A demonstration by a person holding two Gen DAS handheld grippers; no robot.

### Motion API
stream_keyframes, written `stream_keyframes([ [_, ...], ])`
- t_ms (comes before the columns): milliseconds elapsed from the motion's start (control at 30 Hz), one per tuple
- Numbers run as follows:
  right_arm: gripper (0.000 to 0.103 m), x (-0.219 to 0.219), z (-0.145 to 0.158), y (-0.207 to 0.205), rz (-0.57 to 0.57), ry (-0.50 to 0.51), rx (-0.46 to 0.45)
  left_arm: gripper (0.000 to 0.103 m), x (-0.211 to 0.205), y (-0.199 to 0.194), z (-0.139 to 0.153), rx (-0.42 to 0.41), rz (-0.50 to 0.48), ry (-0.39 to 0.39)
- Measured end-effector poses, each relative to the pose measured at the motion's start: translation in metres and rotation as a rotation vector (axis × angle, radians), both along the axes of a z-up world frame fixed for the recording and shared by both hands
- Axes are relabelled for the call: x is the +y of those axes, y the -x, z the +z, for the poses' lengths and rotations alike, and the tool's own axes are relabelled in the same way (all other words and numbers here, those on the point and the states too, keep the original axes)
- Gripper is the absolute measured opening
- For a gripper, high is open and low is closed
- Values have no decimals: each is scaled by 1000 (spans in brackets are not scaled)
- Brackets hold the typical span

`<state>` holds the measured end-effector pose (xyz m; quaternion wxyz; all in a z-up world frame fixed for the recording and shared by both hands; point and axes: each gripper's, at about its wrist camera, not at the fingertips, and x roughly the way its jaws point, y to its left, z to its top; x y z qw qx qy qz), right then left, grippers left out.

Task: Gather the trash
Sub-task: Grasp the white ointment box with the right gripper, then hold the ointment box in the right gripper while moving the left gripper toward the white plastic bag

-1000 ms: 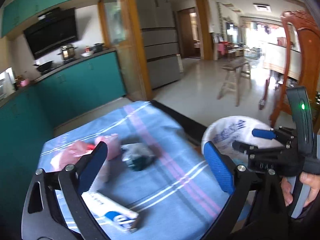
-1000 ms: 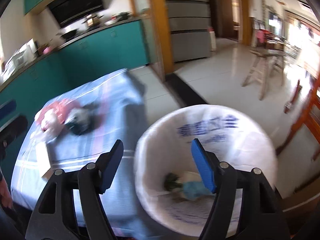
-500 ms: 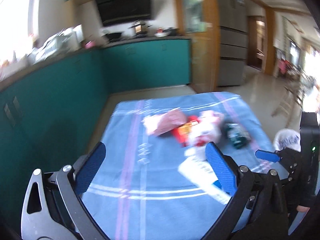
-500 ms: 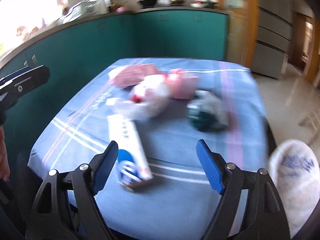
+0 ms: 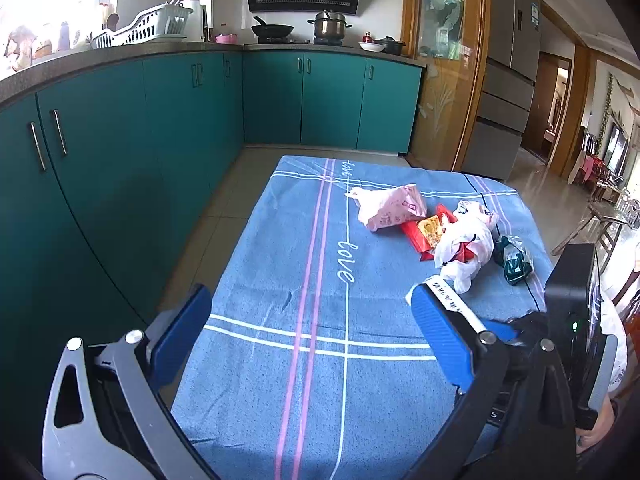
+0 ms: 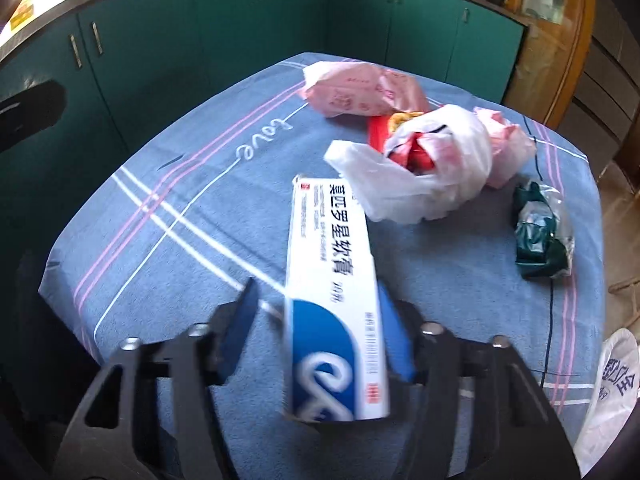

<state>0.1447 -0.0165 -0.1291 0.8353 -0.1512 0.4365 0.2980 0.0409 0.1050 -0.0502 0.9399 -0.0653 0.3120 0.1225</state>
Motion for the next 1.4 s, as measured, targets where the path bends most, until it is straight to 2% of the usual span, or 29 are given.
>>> stream_keyframes([
  [167,42,3,2,9,23,-8,-1,100,1,-1,-1,4,-1,4],
  [400,42,-19,9,14,-3,-20,-15,100,2,-6,-6,25,2,16],
  [667,42,-79,8,15,-133,0,7,100,-9,-15,-12,51,-25,10],
  [933,42,-131,10,0,-280,-29,22,100,-27,-26,-19,88,-67,0],
  [1400,44,-134,5,-6,-314,-51,33,100,-47,-35,-26,123,-105,-35],
])
